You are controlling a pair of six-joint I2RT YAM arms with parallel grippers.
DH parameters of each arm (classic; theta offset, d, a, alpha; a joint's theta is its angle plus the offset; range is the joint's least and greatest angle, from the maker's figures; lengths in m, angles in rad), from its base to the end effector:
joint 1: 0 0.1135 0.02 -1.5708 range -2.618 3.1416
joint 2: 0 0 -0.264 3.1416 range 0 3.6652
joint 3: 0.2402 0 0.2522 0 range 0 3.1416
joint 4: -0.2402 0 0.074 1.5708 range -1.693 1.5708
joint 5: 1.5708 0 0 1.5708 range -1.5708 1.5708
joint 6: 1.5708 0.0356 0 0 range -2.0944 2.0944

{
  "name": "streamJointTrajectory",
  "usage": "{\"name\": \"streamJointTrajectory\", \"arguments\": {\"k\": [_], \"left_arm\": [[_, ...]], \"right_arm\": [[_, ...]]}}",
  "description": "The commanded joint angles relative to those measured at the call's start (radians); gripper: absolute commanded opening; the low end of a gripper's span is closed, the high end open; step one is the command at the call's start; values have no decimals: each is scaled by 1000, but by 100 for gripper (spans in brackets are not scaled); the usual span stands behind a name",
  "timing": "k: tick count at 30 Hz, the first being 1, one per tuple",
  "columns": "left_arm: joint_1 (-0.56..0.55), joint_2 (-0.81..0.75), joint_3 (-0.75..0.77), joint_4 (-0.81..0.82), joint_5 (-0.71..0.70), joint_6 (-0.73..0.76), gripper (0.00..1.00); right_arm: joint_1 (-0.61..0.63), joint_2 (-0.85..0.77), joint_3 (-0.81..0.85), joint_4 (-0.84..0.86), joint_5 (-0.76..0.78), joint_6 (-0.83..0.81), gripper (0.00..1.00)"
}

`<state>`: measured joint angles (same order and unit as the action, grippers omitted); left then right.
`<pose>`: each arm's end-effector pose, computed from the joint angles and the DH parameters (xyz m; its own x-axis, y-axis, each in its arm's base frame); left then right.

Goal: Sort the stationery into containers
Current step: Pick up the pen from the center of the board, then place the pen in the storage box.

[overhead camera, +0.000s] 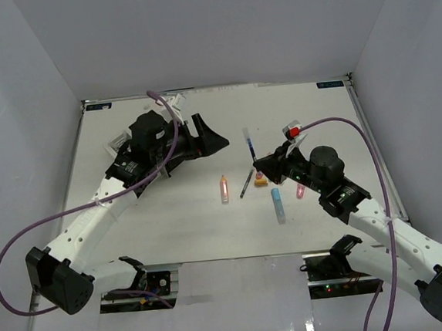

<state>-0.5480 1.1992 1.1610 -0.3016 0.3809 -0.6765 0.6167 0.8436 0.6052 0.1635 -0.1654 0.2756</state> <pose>0.2254 -0.1531 0.3744 -0.7119 -0.2464 -0.6576 0.4323 0.5842 -0.6869 0.1643 0.1236 0.3030 -0.2504 0.1515 -0.9562 -0.6612 0.6947 0.2832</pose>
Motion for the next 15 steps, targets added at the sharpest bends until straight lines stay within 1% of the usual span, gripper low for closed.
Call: {"name": "streamJointTrajectory", "arguments": {"k": [1, 4, 6, 9, 13, 15], "left_arm": [[-70, 45, 42, 67, -103, -18, 95], [-131, 83, 58, 96, -184, 0, 92], [-162, 103, 63, 113, -209, 9, 87], [-190, 134, 72, 127, -244, 23, 83], [-204, 158, 77, 144, -263, 31, 69], [-208, 172, 81, 151, -264, 38, 60]], "right_arm": [[28, 18, 5, 96, -54, -15, 8], [40, 32, -1, 131, -65, -1, 8], [43, 44, -1, 143, -68, 5, 8], [51, 60, 4, 151, -69, 7, 8], [55, 71, 1, 160, -68, 7, 8], [57, 78, -1, 163, -62, 7, 8]]}}
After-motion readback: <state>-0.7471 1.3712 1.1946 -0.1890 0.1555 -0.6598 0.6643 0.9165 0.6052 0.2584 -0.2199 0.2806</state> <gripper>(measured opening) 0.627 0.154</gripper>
